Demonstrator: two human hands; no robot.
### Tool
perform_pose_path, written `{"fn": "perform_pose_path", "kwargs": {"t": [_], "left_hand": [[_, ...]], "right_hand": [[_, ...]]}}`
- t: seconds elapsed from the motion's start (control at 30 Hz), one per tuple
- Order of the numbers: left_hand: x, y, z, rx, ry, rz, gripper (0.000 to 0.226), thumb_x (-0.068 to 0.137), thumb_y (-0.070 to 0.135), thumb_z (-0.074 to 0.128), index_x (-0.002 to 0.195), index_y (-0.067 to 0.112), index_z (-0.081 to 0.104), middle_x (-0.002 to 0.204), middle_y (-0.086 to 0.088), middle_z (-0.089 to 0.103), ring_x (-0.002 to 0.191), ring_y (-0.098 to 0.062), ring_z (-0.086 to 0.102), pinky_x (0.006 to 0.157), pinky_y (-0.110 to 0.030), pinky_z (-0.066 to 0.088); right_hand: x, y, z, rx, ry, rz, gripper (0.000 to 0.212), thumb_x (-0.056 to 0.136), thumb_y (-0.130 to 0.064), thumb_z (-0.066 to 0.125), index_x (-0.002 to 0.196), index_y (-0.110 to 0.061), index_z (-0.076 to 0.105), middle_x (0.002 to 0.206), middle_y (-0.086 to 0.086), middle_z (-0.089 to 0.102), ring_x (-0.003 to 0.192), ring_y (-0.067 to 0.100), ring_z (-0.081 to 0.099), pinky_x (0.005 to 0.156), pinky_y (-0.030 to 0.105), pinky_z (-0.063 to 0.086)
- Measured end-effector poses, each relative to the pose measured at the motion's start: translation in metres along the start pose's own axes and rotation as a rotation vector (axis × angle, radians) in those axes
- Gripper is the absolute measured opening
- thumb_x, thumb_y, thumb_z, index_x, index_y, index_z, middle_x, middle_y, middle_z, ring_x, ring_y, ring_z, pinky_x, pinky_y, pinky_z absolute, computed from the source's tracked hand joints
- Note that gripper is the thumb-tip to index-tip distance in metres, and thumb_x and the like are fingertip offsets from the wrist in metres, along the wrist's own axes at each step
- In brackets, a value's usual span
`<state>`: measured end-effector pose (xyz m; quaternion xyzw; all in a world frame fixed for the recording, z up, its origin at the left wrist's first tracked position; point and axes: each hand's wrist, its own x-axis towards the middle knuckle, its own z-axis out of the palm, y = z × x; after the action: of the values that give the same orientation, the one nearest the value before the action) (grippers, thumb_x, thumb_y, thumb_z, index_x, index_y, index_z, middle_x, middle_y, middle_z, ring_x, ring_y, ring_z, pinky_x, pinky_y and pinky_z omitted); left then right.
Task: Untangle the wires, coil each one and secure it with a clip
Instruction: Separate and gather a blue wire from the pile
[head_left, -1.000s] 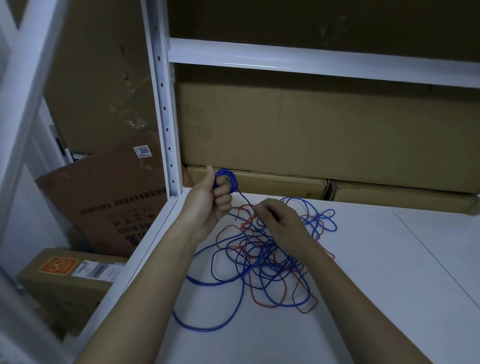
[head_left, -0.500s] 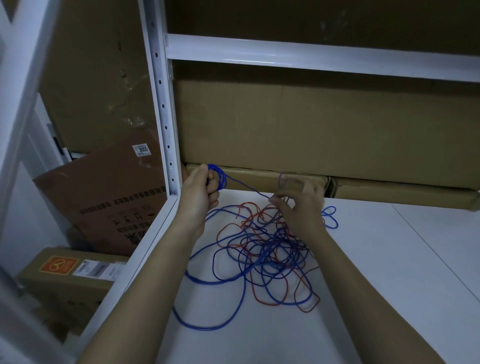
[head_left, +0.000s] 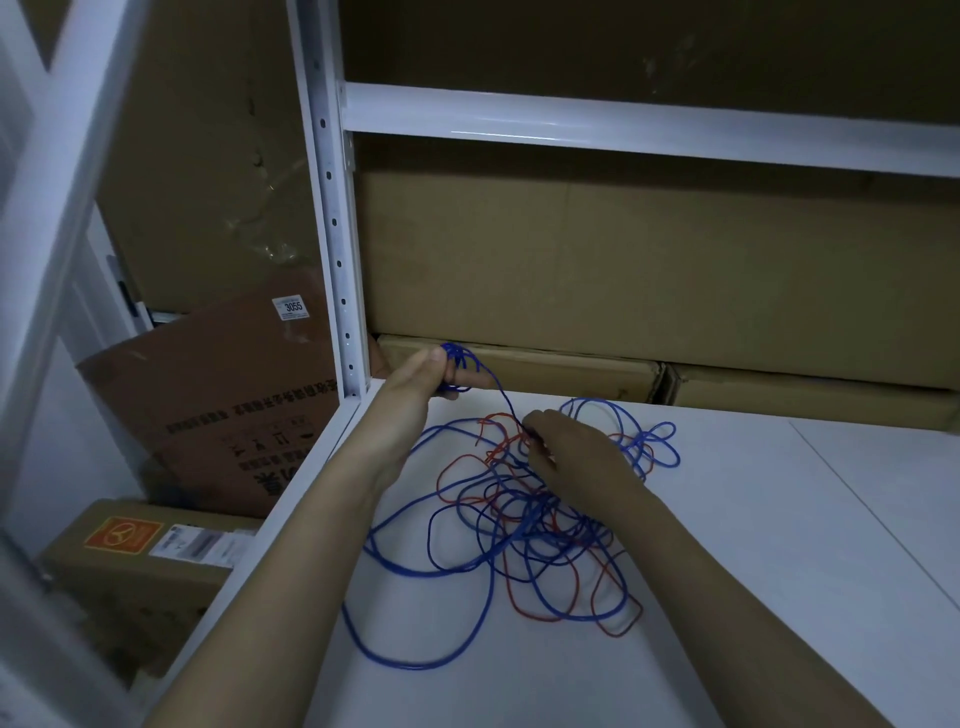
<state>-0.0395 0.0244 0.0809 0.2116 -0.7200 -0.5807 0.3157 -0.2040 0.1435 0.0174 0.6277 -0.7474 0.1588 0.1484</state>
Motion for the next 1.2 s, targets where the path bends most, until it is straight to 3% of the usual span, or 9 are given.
{"fn": "perform_pose_path", "kwargs": {"t": [0.13, 0.27, 0.43, 0.6, 0.73, 0.83, 0.9, 1.0, 1.2], "left_hand": [[0.000, -0.002, -0.002, 0.009, -0.060, 0.015, 0.033, 0.106, 0.032, 0.026, 0.080, 0.015, 0.040, 0.102, 0.012, 0.073, 0.108, 0.004, 0.050, 0.088, -0.016, 0.027], [0.004, -0.006, -0.001, -0.135, 0.078, 0.084, 0.035, 0.104, 0.026, 0.033, 0.072, 0.014, 0.041, 0.082, 0.002, 0.076, 0.090, 0.002, 0.059, 0.097, -0.022, 0.030], [0.008, -0.008, 0.013, -0.297, 0.197, 0.101, 0.034, 0.105, 0.025, 0.034, 0.074, 0.016, 0.046, 0.083, 0.006, 0.076, 0.107, -0.011, 0.061, 0.106, -0.028, 0.029], [0.012, -0.011, 0.017, 0.110, 0.260, 0.108, 0.030, 0.105, 0.029, 0.029, 0.091, 0.015, 0.051, 0.107, 0.011, 0.068, 0.118, -0.006, 0.051, 0.113, -0.032, 0.019], [0.009, -0.024, 0.017, 0.485, 0.168, 0.200, 0.028, 0.105, 0.028, 0.028, 0.092, 0.017, 0.050, 0.089, 0.004, 0.070, 0.085, 0.018, 0.042, 0.118, -0.038, -0.001], [0.005, -0.030, 0.021, 0.490, 0.057, 0.312, 0.030, 0.105, 0.024, 0.031, 0.081, 0.023, 0.050, 0.063, 0.014, 0.054, 0.074, 0.012, 0.050, 0.104, -0.047, 0.027], [0.002, -0.033, 0.024, 0.427, -0.015, 0.337, 0.035, 0.105, 0.031, 0.031, 0.076, 0.027, 0.050, 0.062, 0.012, 0.056, 0.070, 0.003, 0.052, 0.088, -0.042, 0.039], [-0.003, -0.029, 0.030, 0.331, -0.116, 0.220, 0.039, 0.103, 0.038, 0.027, 0.076, 0.024, 0.052, 0.060, 0.008, 0.058, 0.068, -0.011, 0.055, 0.075, -0.029, 0.043], [-0.008, -0.018, 0.031, 0.188, -0.217, 0.159, 0.049, 0.100, 0.045, 0.028, 0.066, 0.015, 0.046, 0.047, 0.009, 0.045, 0.054, -0.011, 0.043, 0.064, -0.027, 0.039]], "right_hand": [[-0.001, -0.001, -0.002, 0.124, 0.045, 0.068, 0.016, 0.097, -0.016, 0.047, 0.106, -0.008, 0.056, 0.088, 0.006, 0.053, 0.073, 0.020, 0.046, 0.063, 0.033, 0.038], [-0.003, 0.002, 0.000, 0.099, 0.035, 0.081, 0.026, 0.098, -0.011, 0.045, 0.121, -0.005, 0.057, 0.101, 0.011, 0.056, 0.080, 0.027, 0.053, 0.066, 0.036, 0.043], [-0.003, -0.009, 0.002, -0.011, 0.061, 0.014, 0.036, 0.074, -0.004, 0.058, 0.109, -0.001, 0.067, 0.072, 0.013, 0.056, 0.052, 0.028, 0.055, 0.040, 0.025, 0.033], [-0.011, -0.022, -0.004, -0.035, 0.159, -0.246, 0.033, 0.087, -0.021, 0.044, 0.101, -0.005, 0.070, 0.073, 0.009, 0.059, 0.058, 0.025, 0.056, 0.046, 0.032, 0.046], [-0.010, -0.024, -0.023, -0.072, 0.345, -0.378, 0.018, 0.090, -0.016, 0.052, 0.096, -0.007, 0.066, 0.072, 0.008, 0.053, 0.059, 0.022, 0.045, 0.050, 0.032, 0.035], [-0.003, -0.023, -0.033, -0.039, 0.440, -0.363, 0.018, 0.094, -0.016, 0.049, 0.104, -0.008, 0.063, 0.072, 0.008, 0.051, 0.063, 0.021, 0.041, 0.052, 0.033, 0.033], [0.001, -0.023, -0.038, 0.106, 0.469, -0.262, 0.023, 0.096, -0.018, 0.047, 0.105, -0.009, 0.066, 0.072, 0.004, 0.050, 0.066, 0.017, 0.041, 0.057, 0.031, 0.035], [0.007, -0.023, -0.047, 0.398, 0.494, -0.081, 0.021, 0.096, -0.019, 0.051, 0.100, -0.012, 0.071, 0.075, -0.009, 0.051, 0.069, 0.002, 0.044, 0.063, 0.018, 0.037], [0.017, -0.009, -0.044, 0.619, 0.442, 0.203, 0.010, 0.090, -0.021, 0.064, 0.087, -0.018, 0.073, 0.078, -0.006, 0.058, 0.073, 0.011, 0.053, 0.065, 0.024, 0.043]]}}
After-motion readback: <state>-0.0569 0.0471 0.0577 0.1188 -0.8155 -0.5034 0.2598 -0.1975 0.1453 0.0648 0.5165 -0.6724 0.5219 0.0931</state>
